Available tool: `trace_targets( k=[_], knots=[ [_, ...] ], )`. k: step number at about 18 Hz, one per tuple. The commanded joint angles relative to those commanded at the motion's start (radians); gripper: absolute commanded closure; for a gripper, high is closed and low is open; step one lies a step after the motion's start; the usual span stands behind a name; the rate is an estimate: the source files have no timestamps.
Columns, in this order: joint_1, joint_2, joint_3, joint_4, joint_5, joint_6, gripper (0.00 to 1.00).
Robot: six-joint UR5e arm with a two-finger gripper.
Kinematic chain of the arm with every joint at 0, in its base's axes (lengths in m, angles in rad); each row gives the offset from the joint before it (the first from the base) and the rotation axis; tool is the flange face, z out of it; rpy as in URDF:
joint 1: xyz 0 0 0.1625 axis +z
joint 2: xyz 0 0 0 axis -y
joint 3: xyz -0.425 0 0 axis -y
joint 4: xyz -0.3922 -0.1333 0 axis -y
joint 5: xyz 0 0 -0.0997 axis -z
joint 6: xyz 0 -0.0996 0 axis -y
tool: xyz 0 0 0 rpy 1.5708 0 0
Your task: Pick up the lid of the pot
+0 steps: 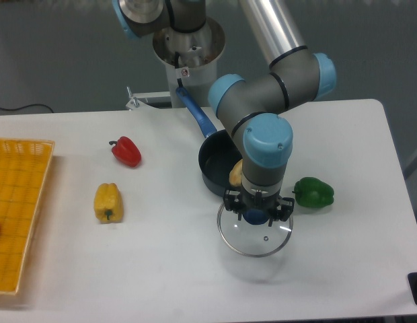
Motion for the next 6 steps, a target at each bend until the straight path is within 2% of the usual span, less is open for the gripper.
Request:
trace_targets(
  k=[6],
  knots=[
    [-0.002,0.006,-0.008,0.0,0.0,-0.002,0.33]
  ],
)
